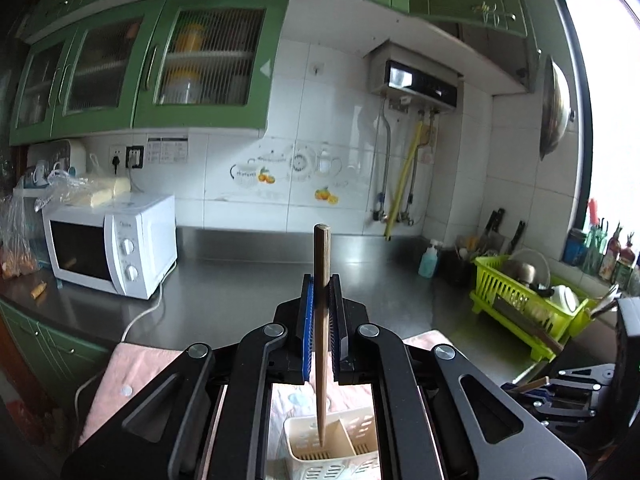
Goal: Organize utensils
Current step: 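Lower the left tool's chopstick into the caddy and open the left tool, then lower the right tool's chopstick into the caddy and open the right tool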
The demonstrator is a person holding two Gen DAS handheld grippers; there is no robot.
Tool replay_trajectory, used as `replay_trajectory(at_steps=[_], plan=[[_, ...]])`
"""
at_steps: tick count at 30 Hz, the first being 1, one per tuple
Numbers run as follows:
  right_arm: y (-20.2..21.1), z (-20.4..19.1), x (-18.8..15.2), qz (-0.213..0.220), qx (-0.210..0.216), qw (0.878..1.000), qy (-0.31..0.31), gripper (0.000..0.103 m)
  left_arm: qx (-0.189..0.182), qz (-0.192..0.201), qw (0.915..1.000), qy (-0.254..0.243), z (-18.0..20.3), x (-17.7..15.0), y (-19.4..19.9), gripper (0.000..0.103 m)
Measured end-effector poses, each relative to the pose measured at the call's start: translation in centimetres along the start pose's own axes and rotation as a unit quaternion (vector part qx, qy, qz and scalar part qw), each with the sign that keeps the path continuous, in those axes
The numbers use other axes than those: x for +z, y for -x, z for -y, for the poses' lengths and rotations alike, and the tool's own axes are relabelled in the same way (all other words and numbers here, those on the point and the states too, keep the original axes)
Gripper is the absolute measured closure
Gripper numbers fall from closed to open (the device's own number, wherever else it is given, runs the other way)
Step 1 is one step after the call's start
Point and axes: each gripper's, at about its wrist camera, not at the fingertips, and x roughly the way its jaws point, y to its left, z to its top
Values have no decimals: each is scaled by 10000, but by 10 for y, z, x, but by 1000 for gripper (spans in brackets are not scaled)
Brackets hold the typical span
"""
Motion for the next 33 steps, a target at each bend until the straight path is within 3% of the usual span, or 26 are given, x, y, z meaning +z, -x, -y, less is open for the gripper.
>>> replay_trajectory(at_steps=[8,28,33], plan=[[-5,1,1,-46,-25,10000,17,96,50,-418,9991,19,-6,-22,-22,97],[6,-6,-5,94,-171,9991,382,96,43,-808,9967,-20,-8,-56,-33,97],[6,0,-4,49,-100,9995,286,96,-256,-786,9966,-9,-3,-68,-23,97]])
